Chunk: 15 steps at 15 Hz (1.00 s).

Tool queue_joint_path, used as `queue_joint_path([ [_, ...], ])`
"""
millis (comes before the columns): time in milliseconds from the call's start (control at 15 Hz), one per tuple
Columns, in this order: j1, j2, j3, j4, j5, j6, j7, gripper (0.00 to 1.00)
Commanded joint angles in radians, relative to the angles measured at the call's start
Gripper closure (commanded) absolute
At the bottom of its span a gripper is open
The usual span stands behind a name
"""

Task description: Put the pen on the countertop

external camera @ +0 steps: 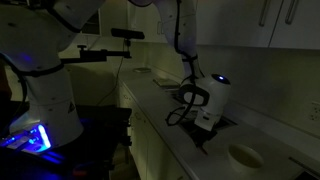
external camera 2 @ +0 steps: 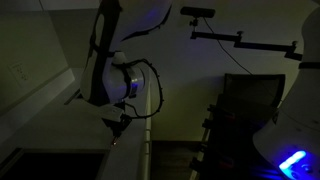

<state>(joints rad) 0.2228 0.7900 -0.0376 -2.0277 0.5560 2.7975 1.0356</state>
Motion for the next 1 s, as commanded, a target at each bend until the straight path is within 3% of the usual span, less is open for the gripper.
queue_joint_path([
  [0,-0.007,0.015,-0.002,0.033,-0.028,0.001,0.014,0.47],
  [400,0.068,-0.076,-0.080,-0.044,-0.158,0.036,-0.009,0.01],
  [600,0.129,-0.164,-0.155,-0.110,-0.268,0.029,-0.003,0.00],
  [733,0.149,-0.211,-0.203,-0.124,-0.339,-0.041,0.006,0.00],
  [933,0.101,-0.261,-0.190,-0.111,-0.421,-0.130,-0.052,0.00],
])
